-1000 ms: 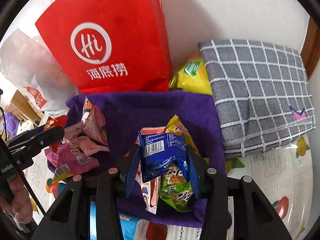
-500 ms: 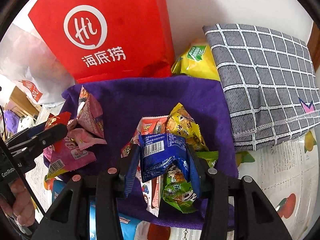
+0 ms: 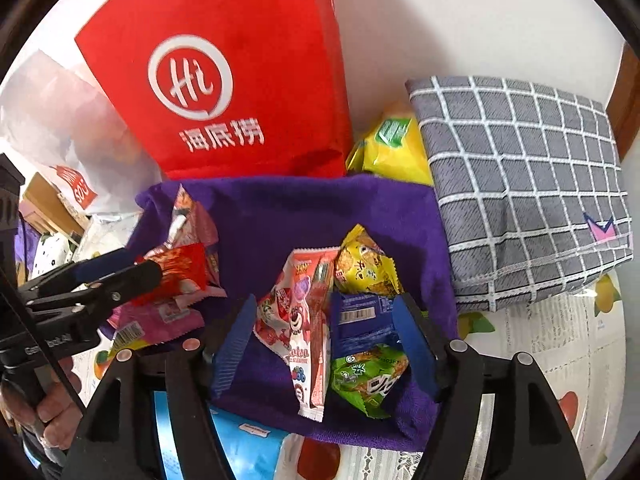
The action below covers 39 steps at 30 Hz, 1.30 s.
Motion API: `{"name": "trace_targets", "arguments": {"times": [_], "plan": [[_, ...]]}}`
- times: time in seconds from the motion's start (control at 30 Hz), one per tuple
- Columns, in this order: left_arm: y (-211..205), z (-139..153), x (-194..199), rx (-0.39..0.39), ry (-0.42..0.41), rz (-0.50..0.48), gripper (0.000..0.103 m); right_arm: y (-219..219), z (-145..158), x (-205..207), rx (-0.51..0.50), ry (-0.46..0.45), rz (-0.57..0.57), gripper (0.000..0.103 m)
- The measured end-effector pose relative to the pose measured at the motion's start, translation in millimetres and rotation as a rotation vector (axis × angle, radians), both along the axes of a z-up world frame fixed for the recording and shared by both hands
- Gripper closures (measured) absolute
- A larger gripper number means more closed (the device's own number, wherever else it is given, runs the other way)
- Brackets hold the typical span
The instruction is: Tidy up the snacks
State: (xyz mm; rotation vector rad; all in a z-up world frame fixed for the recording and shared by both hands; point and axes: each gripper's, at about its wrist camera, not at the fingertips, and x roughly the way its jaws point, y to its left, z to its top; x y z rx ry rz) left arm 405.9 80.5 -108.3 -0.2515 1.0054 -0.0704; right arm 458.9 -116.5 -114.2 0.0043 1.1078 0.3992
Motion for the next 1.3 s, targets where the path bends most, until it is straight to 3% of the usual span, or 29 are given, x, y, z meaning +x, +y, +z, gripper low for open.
{"name": "trace_targets", "arguments": {"times": [0.4, 0.9, 1.13, 1.3], "plan": [[1, 6, -3, 0.005, -0.002, 0.01, 0.031, -5, 11, -3, -0.035, -0.027, -0.026, 0.031], [-12, 32, -18, 0.048, -0.039, -0.002, 0.026, -9, 48, -21, 0.019, -0.095, -0.066, 0.031], [-23, 65, -58, 0.091, -0.115, 0.005, 0.013, -4, 85, -59, -0.012, -0.18, -0.035, 0.026], [-27, 72, -105, 0.143, -0.133, 0.007, 0.012, -18, 83, -107, -0.002, -0.159, -0.056, 0.022]]}}
